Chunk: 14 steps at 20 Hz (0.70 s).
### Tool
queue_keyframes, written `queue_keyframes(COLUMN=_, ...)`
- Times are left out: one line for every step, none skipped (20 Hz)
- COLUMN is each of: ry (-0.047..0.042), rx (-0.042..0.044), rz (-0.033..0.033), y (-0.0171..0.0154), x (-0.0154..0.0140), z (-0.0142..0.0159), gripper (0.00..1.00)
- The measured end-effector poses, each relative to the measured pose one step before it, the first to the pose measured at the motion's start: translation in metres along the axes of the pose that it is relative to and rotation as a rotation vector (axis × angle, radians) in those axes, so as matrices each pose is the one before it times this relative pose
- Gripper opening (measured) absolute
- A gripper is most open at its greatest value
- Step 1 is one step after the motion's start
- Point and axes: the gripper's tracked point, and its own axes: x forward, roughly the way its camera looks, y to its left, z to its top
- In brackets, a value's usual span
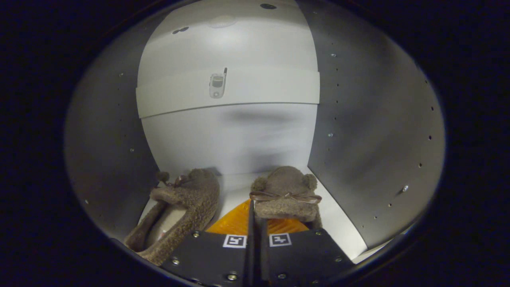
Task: Open the shoe cabinet door, grab the shoes and put them into the shoe cabinet, then close the shoe cabinet door.
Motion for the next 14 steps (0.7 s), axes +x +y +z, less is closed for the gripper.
queue_keyframes(ry=0.00433, rx=0.00743, rz=0.00272, y=0.00056, x=0.00027, z=0.00015, gripper=0.07)
queue_keyframes(ry=0.00332, rx=0.0055, rz=0.00216, y=0.0008, x=-0.0014, z=-0.00008, gripper=0.07)
queue_keyframes(ry=0.00305, rx=0.00397, rz=0.00338, y=0.00093, x=-0.00039, z=-0.00029, gripper=0.07)
queue_keyframes(ry=0.00167, rx=0.00187, rz=-0.00186, y=0.00107, x=-0.00065, z=0.00033, gripper=0.07)
queue_keyframes(ry=0.00529, rx=0.0007, rz=-0.00367, y=-0.00107, x=-0.00335, z=-0.00114, gripper=0.17)
queue_keyframes(ry=0.00364, rx=0.00027, rz=0.0018, y=0.00075, x=-0.00325, z=0.00007, gripper=0.17)
queue_keyframes(ry=0.00071, rx=0.00021, rz=0.00191, y=0.001, x=-0.0026, z=0.00023, gripper=0.18)
queue_keyframes(ry=0.00251, rx=-0.00259, rz=-0.00026, y=-0.00036, x=-0.00381, z=-0.0004, gripper=0.25)
queue_keyframes(ry=0.00266, rx=-0.00426, rz=-0.00093, y=-0.00073, x=-0.00419, z=-0.00021, gripper=0.27)
queue_keyframes(ry=-0.00099, rx=-0.00656, rz=-0.00251, y=-0.00041, x=-0.00539, z=-0.00025, gripper=0.27)
queue_keyframes(ry=-0.00292, rx=-0.00767, rz=-0.00094, y=0.00034, x=-0.00496, z=0.00068, gripper=0.27)
queue_keyframes(ry=-0.00397, rx=-0.00833, rz=-0.00081, y=0.00018, x=-0.00572, z=0.00044, gripper=0.27)
queue_keyframes(ry=-0.00389, rx=-0.00641, rz=0.00144, y=0.00074, x=-0.00534, z=0.0001, gripper=0.27)
queue_keyframes(ry=-0.00518, rx=-0.00352, rz=0.00192, y=0.00024, x=-0.0064, z=0.00019, gripper=0.27)
